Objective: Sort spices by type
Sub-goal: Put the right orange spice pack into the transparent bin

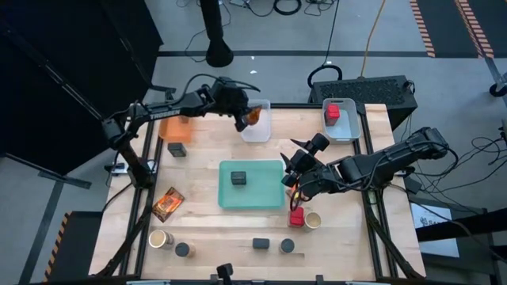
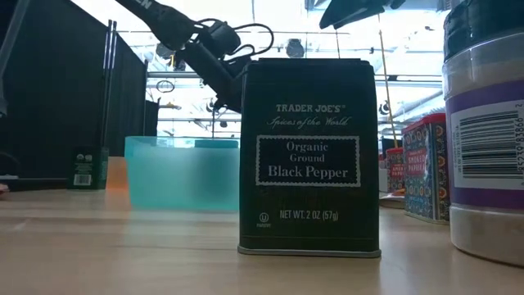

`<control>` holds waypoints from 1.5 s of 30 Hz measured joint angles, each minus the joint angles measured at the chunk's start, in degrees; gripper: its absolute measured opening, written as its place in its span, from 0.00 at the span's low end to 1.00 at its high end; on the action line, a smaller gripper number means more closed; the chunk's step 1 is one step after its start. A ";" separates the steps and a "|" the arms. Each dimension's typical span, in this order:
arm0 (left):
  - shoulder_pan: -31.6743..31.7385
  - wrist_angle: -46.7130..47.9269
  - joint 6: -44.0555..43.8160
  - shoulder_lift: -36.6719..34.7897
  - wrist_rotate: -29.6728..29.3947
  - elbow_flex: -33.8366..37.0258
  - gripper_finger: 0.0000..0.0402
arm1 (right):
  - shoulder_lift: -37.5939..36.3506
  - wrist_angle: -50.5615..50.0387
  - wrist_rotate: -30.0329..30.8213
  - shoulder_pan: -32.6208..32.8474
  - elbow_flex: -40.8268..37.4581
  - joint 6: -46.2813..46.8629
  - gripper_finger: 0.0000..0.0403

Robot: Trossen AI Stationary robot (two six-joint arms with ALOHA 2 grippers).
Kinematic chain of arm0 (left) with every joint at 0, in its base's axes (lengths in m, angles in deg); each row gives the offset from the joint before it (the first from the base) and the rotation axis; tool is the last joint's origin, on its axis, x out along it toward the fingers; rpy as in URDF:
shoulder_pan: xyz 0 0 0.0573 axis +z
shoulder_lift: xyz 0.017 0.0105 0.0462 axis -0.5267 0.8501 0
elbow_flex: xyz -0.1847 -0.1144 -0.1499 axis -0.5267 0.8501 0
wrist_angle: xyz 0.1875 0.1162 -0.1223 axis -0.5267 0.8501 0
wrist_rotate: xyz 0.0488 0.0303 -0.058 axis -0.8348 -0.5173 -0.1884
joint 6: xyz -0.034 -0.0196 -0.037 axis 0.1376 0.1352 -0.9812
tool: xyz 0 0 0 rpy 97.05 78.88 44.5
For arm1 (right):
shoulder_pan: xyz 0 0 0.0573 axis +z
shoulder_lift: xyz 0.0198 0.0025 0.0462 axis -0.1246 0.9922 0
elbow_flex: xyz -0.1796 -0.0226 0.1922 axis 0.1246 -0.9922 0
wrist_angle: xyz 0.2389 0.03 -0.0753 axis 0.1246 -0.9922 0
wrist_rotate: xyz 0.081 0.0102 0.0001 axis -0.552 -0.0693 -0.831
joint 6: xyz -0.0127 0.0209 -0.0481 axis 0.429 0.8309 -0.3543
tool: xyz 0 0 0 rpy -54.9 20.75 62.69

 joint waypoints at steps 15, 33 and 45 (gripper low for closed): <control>-0.95 5.58 1.34 0.00 0.32 0.00 0.04 | 0.02 -0.30 -0.08 0.00 0.00 0.03 0.60; -1.15 5.58 1.16 0.00 0.24 0.04 0.04 | 0.02 -0.39 -0.22 0.00 0.00 0.04 0.60; -1.17 3.56 1.18 0.00 0.22 0.05 0.19 | 0.02 -0.46 -0.22 0.01 0.00 0.47 0.60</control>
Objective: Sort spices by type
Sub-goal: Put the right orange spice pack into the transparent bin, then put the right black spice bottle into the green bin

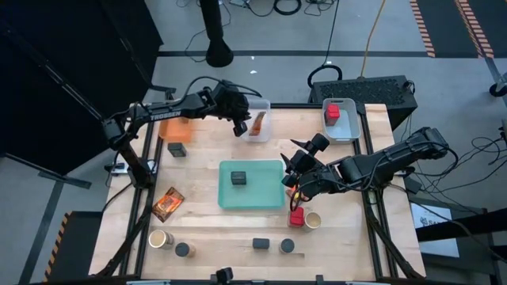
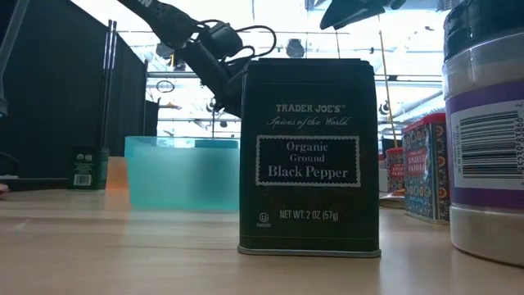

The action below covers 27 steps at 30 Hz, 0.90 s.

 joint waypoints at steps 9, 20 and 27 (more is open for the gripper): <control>-0.66 -4.46 -0.04 -5.12 -0.02 0.03 0.20 | 0.02 -0.02 0.02 -0.01 -0.02 0.00 0.60; -13.19 -2.32 -4.58 -17.31 -0.01 0.00 0.20 | 0.02 -0.09 0.02 0.01 -0.02 0.28 0.60; -25.80 8.13 -10.65 -19.89 -5.88 -0.01 0.20 | 0.02 -1.32 -0.09 0.53 -0.02 -1.19 0.60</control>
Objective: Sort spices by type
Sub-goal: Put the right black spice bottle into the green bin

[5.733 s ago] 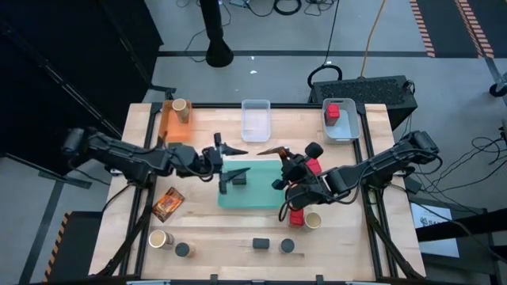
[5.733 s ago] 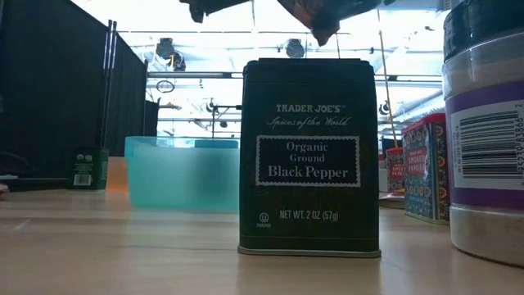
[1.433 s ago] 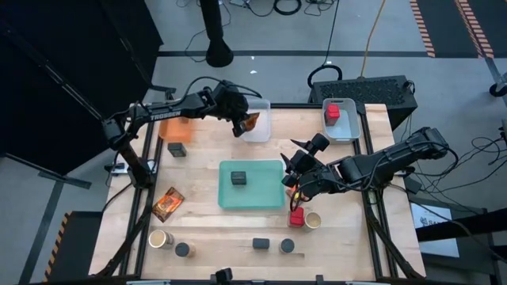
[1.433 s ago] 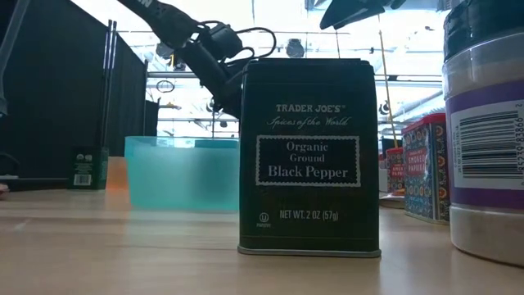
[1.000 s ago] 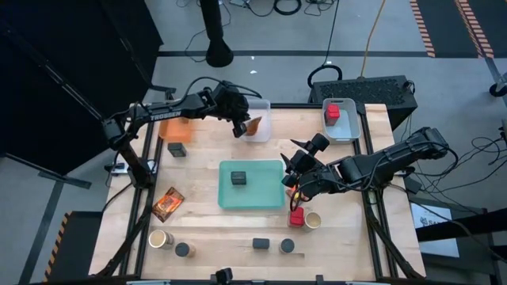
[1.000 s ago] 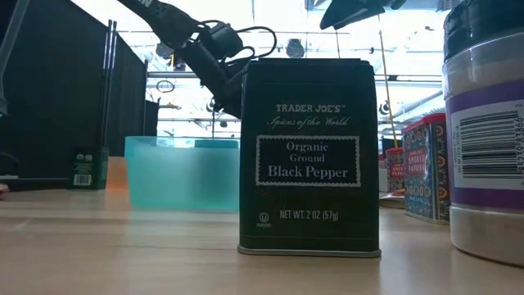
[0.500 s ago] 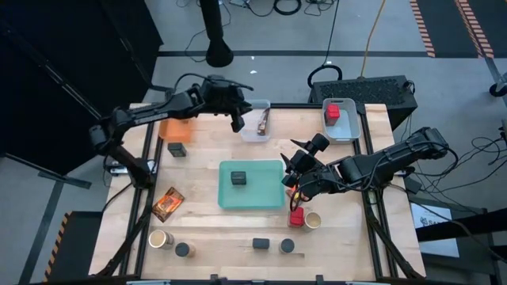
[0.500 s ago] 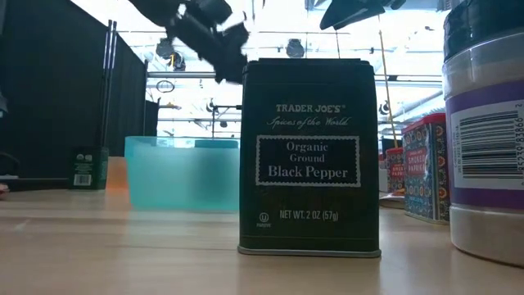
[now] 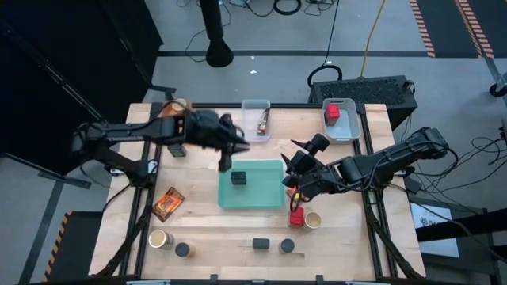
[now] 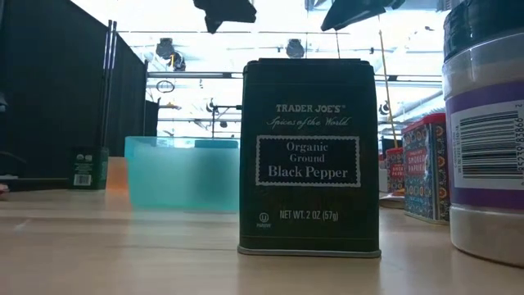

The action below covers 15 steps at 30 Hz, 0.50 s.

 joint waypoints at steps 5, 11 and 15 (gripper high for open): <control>-7.47 10.73 -8.29 -0.13 -3.97 0.00 0.20 | 0.00 -1.23 -0.17 0.46 0.00 0.13 0.60; -14.83 22.30 -18.83 -0.18 -6.74 0.00 0.20 | 0.00 -1.40 -2.74 0.38 0.00 8.66 0.60; -18.93 29.10 -21.45 -0.16 -9.96 0.00 0.20 | 0.02 -1.61 -11.95 -0.46 0.00 14.02 0.60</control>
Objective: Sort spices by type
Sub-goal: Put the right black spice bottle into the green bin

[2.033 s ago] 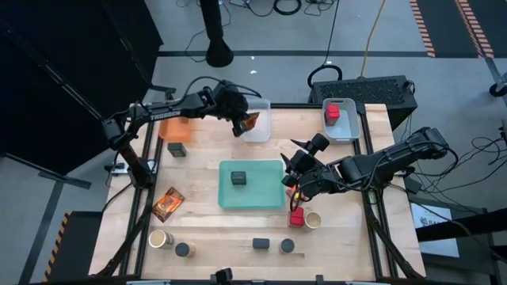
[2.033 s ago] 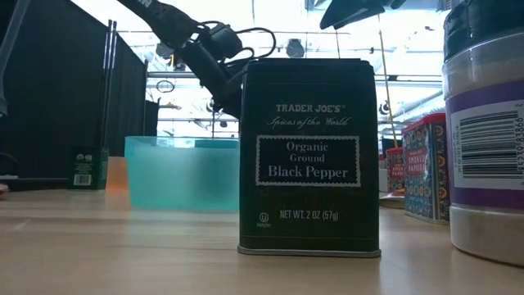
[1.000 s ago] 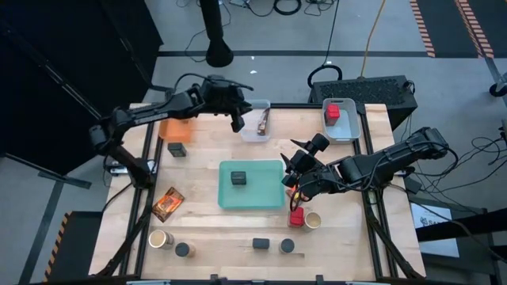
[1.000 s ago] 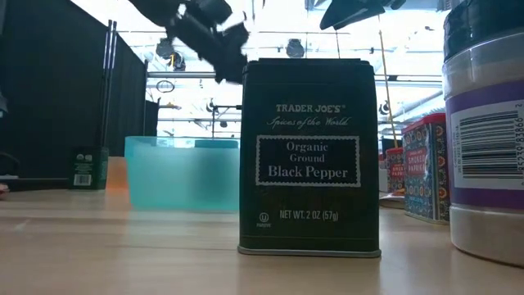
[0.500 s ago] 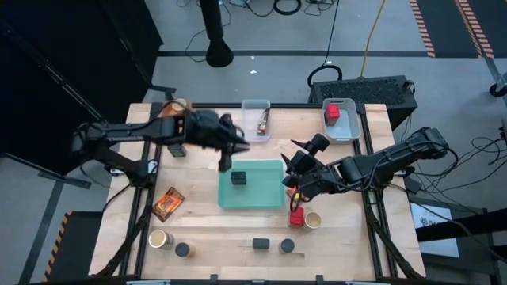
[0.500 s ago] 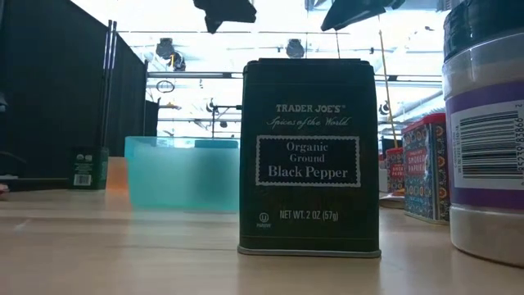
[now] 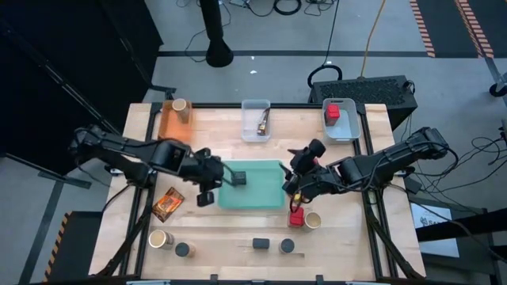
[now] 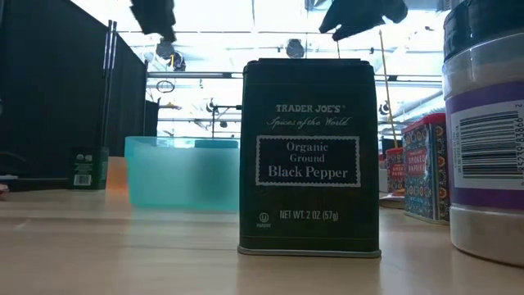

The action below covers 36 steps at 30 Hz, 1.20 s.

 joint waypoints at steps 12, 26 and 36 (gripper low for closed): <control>-11.69 5.06 -2.20 -2.17 -17.98 1.47 0.20 | 0.00 -7.51 -16.32 -5.08 0.00 15.46 0.60; -16.01 -4.49 3.62 -1.93 -20.02 2.08 0.20 | 0.00 -6.11 -37.36 -0.27 0.95 7.11 0.60; -16.01 -13.46 11.06 0.41 -19.76 2.08 0.20 | 0.10 -8.41 -32.69 8.98 6.60 8.54 0.60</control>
